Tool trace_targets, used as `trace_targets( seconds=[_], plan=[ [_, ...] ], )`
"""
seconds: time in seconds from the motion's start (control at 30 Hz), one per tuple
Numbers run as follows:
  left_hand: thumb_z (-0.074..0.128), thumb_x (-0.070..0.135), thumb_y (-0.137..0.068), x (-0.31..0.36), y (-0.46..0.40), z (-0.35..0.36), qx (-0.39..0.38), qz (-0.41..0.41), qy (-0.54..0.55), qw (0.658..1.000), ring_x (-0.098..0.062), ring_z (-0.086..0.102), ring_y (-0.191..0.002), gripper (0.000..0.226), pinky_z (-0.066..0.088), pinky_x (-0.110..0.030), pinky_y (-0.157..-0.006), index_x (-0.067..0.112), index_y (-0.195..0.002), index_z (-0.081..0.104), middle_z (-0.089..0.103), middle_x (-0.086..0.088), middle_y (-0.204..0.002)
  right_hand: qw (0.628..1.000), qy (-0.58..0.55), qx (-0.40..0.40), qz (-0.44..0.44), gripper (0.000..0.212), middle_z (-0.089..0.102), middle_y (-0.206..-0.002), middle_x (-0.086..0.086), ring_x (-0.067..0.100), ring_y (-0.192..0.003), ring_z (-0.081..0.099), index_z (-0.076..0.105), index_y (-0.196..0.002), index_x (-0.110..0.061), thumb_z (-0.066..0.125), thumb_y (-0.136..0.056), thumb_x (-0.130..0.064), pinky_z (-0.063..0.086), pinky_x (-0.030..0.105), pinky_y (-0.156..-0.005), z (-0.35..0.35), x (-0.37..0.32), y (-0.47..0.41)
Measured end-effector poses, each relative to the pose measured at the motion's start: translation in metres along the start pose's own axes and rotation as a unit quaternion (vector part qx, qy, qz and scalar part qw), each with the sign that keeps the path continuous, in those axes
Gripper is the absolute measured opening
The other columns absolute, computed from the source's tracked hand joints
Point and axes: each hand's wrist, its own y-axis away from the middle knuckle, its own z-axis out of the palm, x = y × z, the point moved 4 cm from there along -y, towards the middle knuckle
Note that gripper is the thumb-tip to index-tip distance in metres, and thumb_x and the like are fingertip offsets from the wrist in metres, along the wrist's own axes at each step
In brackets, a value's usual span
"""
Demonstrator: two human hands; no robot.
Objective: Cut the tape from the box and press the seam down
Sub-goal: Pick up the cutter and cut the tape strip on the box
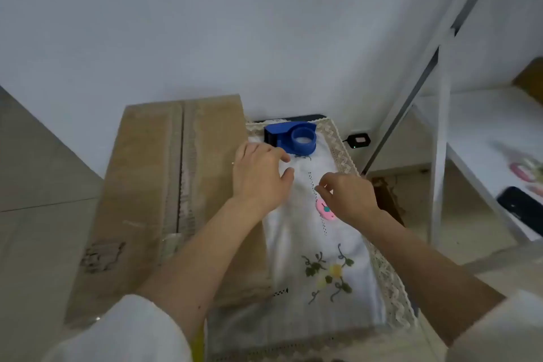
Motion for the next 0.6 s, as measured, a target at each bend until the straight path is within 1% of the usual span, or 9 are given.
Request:
trace_targets(
  seconds=[0.07,0.2,0.33,0.43,0.5,0.57,0.6],
  plan=[
    [0.059,0.039,-0.092,-0.002,-0.001,0.006,0.021,0.017,-0.007,1.0,-0.019,0.049,-0.125,0.028,0.021,-0.029,-0.113,0.027,-0.116,0.066,0.065,0.005,-0.123,1.0,-0.005,0.0,0.015,0.029,0.072,-0.1,-0.005,0.018,-0.09,0.067,0.067,-0.111,-0.026,0.05,-0.097,-0.046,0.057,0.033,-0.074,0.017,0.006,-0.003],
    [0.059,0.039,-0.091,-0.007,0.003,0.01,0.077,0.056,-0.007,0.995,-0.019,0.053,-0.118,0.028,0.023,-0.028,-0.11,0.027,-0.115,0.067,0.068,0.006,-0.117,0.999,-0.013,0.022,0.02,0.03,0.071,-0.101,-0.005,0.017,-0.089,0.067,0.067,-0.111,-0.025,0.051,-0.097,-0.046,0.058,0.037,-0.078,0.041,0.005,-0.005],
    [0.06,0.034,-0.09,-0.008,0.017,-0.003,0.123,0.066,-0.001,0.99,-0.022,0.057,-0.108,0.024,0.028,-0.027,-0.101,0.026,-0.111,0.069,0.07,0.003,-0.107,0.997,-0.018,0.071,0.011,0.03,0.071,-0.099,-0.007,0.015,-0.085,0.066,0.067,-0.108,-0.025,0.05,-0.098,-0.047,0.058,0.035,-0.072,0.045,-0.001,0.002],
    [0.061,0.033,-0.09,-0.01,0.045,-0.017,0.151,0.055,0.03,0.986,-0.022,0.061,-0.105,0.022,0.035,-0.029,-0.097,0.026,-0.109,0.071,0.072,0.003,-0.102,0.994,-0.023,0.109,0.002,0.03,0.072,-0.097,-0.006,0.015,-0.082,0.066,0.067,-0.106,-0.024,0.048,-0.099,-0.045,0.057,0.033,-0.068,0.037,-0.01,0.026],
    [0.061,0.034,-0.09,-0.013,0.07,-0.031,0.17,0.027,0.069,0.983,-0.022,0.062,-0.108,0.02,0.043,-0.033,-0.098,0.027,-0.106,0.072,0.073,0.004,-0.105,0.991,-0.025,0.129,-0.001,0.03,0.072,-0.095,-0.006,0.016,-0.081,0.066,0.068,-0.103,-0.023,0.047,-0.099,-0.045,0.056,0.033,-0.069,0.03,-0.016,0.051],
    [0.061,0.036,-0.09,-0.017,0.099,-0.046,0.187,-0.002,0.098,0.978,-0.025,0.065,-0.1,0.02,0.051,-0.038,-0.09,0.029,-0.105,0.072,0.073,0.003,-0.104,0.99,-0.022,0.137,-0.006,0.031,0.072,-0.093,-0.005,0.018,-0.083,0.066,0.068,-0.101,-0.022,0.046,-0.1,-0.044,0.052,0.029,-0.066,0.024,-0.024,0.078],
    [0.06,0.036,-0.091,-0.019,0.114,-0.051,0.192,-0.01,0.103,0.976,-0.025,0.066,-0.094,0.02,0.053,-0.037,-0.085,0.029,-0.106,0.071,0.073,0.003,-0.104,0.99,-0.018,0.137,-0.007,0.032,0.072,-0.093,-0.005,0.018,-0.083,0.066,0.068,-0.101,-0.022,0.046,-0.1,-0.044,0.05,0.028,-0.065,0.021,-0.029,0.092]
  ],
)
